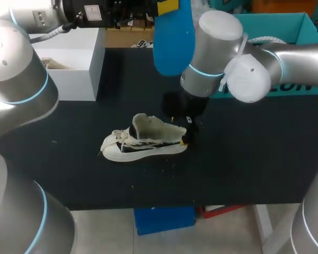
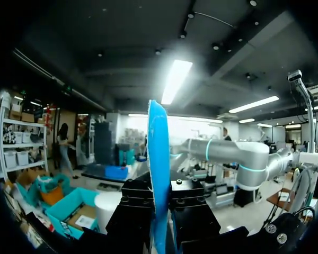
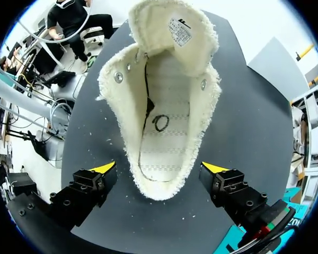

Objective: Take the shoe out of the shoebox, open the shoe tongue, remove and reinsert the insole, then place the shoe into the shoebox

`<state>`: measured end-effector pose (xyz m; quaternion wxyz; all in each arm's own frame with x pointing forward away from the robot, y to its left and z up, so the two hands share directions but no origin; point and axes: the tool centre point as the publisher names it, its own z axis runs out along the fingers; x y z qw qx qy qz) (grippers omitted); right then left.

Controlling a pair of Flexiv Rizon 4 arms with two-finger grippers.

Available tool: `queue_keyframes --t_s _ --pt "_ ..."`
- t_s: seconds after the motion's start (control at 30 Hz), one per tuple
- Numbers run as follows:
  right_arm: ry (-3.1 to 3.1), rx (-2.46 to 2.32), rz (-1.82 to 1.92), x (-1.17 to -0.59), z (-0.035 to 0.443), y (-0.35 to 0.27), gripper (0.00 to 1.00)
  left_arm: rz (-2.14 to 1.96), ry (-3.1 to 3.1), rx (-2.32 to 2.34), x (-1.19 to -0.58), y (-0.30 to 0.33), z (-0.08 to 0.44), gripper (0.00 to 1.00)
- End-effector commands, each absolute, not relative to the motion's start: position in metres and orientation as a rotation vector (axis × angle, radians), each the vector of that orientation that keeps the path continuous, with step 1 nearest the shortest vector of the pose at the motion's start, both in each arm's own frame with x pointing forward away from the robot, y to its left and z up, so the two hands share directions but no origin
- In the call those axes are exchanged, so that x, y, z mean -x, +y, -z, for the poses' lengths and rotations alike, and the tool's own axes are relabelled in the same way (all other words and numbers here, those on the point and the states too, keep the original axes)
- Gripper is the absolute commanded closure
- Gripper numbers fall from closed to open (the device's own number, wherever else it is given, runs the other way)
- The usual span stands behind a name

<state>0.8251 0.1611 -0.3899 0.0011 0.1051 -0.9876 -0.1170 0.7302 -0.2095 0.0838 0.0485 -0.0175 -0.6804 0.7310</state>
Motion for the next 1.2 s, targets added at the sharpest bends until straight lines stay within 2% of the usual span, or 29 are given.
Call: queue_keyframes --t_s 0.03,1.2 --pt "-3.078 -0.366 0.480 -0.824 0.393 0.153 0.00 -2.228 -2.076 0.051 -0.730 -0.211 -0.084 1.00" --pt "-2.784 -0.291 1.434 -0.820 0.416 0.166 0.00 -2.228 -2.076 0.051 -0.730 -0.211 -0.084 1.00"
